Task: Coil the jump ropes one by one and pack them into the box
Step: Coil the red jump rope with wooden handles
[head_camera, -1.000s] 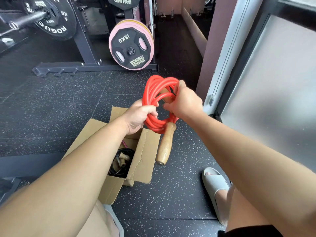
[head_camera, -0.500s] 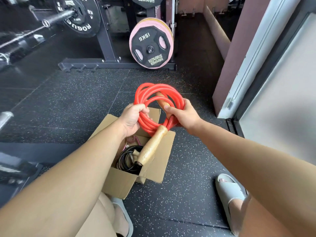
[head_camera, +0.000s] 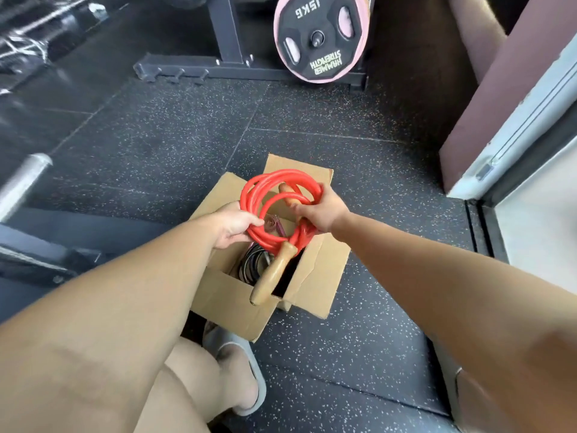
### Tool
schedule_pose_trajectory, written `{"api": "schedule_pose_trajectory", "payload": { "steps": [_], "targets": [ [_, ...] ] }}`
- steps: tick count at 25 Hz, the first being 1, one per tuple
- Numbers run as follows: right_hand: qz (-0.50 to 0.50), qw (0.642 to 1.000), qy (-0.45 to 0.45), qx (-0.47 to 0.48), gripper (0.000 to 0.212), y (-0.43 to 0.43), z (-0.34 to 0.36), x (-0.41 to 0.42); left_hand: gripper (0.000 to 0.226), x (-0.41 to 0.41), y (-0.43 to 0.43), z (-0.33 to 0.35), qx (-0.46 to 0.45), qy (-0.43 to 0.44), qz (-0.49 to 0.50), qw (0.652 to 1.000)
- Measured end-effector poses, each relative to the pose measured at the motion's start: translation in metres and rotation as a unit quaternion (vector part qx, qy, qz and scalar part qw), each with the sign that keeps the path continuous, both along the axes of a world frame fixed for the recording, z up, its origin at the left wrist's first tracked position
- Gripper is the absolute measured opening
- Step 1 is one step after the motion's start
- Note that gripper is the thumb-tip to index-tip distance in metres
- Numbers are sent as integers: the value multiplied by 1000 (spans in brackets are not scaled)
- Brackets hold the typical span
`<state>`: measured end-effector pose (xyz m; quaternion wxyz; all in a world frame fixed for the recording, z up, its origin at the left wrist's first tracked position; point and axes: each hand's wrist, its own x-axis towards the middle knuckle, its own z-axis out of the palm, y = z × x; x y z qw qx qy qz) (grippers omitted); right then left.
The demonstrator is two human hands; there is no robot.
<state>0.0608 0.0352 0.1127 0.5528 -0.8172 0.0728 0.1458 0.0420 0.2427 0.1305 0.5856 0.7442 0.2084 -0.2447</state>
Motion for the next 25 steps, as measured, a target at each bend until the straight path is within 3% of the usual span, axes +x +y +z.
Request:
{"api": "schedule_pose_trajectory", "payload": {
  "steps": [3,7,10,14,16,18,20,25],
  "targets": [
    [8,999,42,-33,63,28,-31,24,30,15,12,-36,42,-19,67,997],
    [30,990,132,-46,64,46,-84,56,32,39,31,-91,39,15,72,997],
    [34,986,154,-44,76,55,-122,79,33,57,37,-132,43,23,76,996],
    [37,978,154,-134,84,69,-167,106,49,77,45,-194,79,43,64,994],
    [76,962,156,-210,76,70,-184,116,64,83,52,-224,133,46,33,990],
    [115,948,153,-255,65,71,-194,123,60,88,52,-234,199,25,7,980],
    [107,949,153,-255,69,71,-202,130,54,93,52,-234,241,2,-11,970],
    [114,957,102,-247,67,68,-183,119,66,83,53,-218,220,14,-36,975]
  ]
}}
